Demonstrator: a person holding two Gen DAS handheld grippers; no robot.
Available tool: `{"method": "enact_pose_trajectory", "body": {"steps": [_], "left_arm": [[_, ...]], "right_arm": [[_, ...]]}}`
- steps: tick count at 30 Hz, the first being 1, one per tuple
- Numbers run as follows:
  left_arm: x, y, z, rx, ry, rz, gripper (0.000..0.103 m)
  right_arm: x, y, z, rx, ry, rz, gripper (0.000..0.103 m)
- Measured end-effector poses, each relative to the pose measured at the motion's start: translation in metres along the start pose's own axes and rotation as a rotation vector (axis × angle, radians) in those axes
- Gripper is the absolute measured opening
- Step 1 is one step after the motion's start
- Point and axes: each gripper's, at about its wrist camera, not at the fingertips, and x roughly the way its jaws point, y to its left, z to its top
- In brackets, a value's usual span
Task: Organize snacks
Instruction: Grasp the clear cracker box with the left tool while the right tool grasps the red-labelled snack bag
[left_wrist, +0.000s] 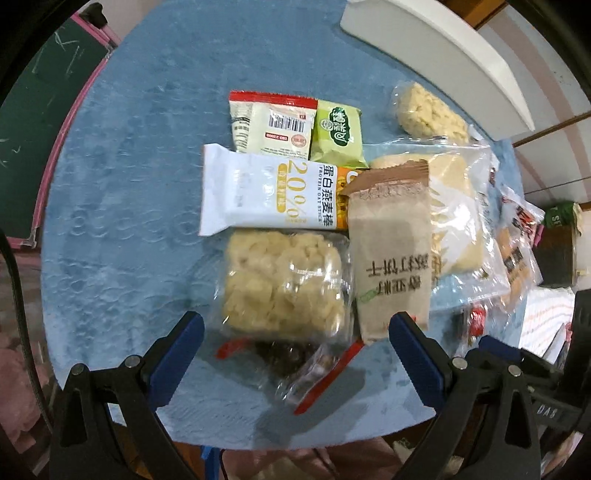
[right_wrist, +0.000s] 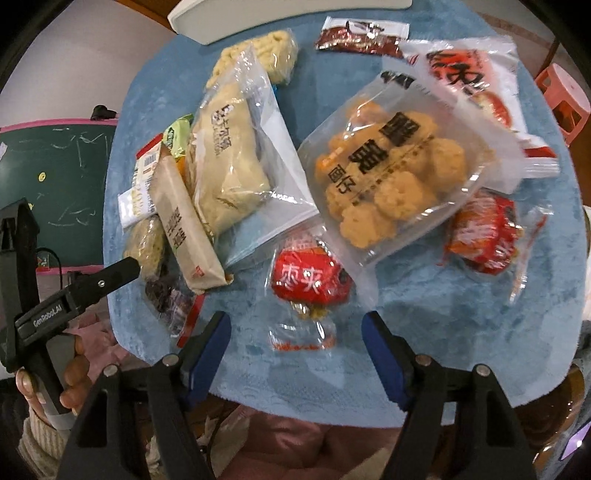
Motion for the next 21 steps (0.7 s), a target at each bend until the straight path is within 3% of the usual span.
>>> {"method": "enact_pose_trajectory", "body": {"steps": [6,11,15,21], "left_arm": [[0.022,-0.008,0.018,0.008,0.029,0.038,0.100],[0.042,-0.011,0.031,0.005,0.044,0.065,0.099],[0.057,0.001,0.040,-0.027,0.091,0.061,0.075],[0.059,0.006,0.050,-0.049,0.076,0.029,0.069]], "right_arm": [[0.019,-0.002,0.009,0.025,0.020,-0.048,0.062],[0.021,0.001,0.007,0.012,0.016,-0.060,0.059],[0.024,0.007,0.004,-0.010,0.015,-0.077,0.050],[0.020,0.002,-0.009,-0.033,0.038,-0.024,0.049]]}}
